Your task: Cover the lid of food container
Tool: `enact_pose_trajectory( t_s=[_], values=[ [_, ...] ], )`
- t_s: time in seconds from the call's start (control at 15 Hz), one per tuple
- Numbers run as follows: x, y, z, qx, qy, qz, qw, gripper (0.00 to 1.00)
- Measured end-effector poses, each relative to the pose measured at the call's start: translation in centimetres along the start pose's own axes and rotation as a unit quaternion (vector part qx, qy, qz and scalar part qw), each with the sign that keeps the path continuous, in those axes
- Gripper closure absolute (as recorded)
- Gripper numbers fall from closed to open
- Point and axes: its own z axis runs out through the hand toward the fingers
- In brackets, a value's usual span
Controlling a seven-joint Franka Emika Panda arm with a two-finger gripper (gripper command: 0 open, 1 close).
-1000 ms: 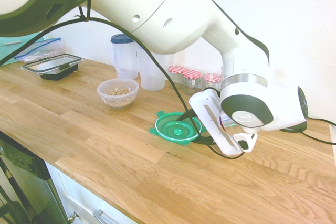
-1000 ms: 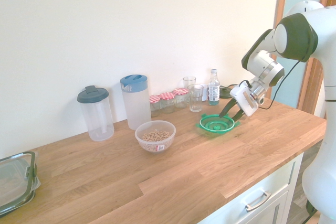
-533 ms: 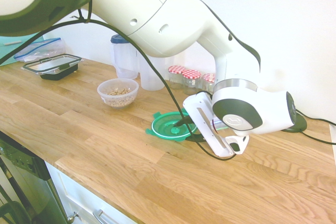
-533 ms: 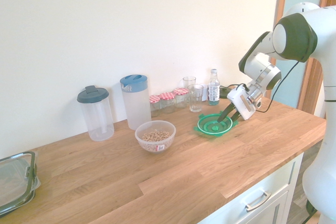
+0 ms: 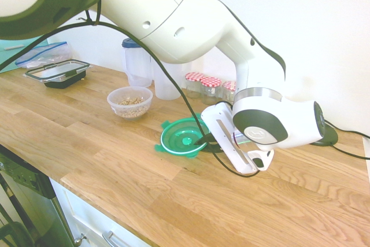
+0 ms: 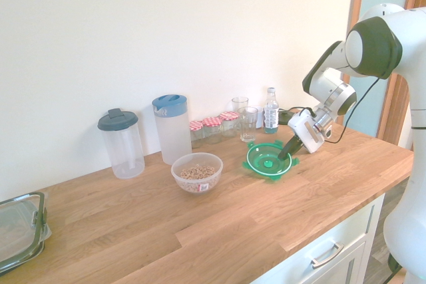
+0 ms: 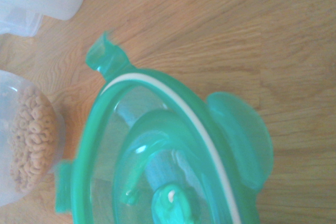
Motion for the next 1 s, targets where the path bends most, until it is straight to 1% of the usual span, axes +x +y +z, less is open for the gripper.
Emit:
enact_pose_trajectory(
  t_s=[0.27,0.4,0.53,0.67,0.87,1.0],
  values=[
    [-0.1,0.0,0.1,-0.002,0.004,0.002,1.000,1.00],
    [-0.4,0.1,-0.5,-0.014,0.005,0.025,1.000,1.00],
    [-2.0,-0.9,-3.5,-0.075,0.008,0.057,0.996,1.00],
    [-5.7,-4.6,-8.4,-0.147,0.034,0.067,0.986,1.00],
    [-13.1,-10.6,-15.5,-0.242,0.095,0.069,0.963,1.00],
    [-16.1,-13.7,-17.3,-0.289,0.144,0.060,0.944,1.00]
  ],
)
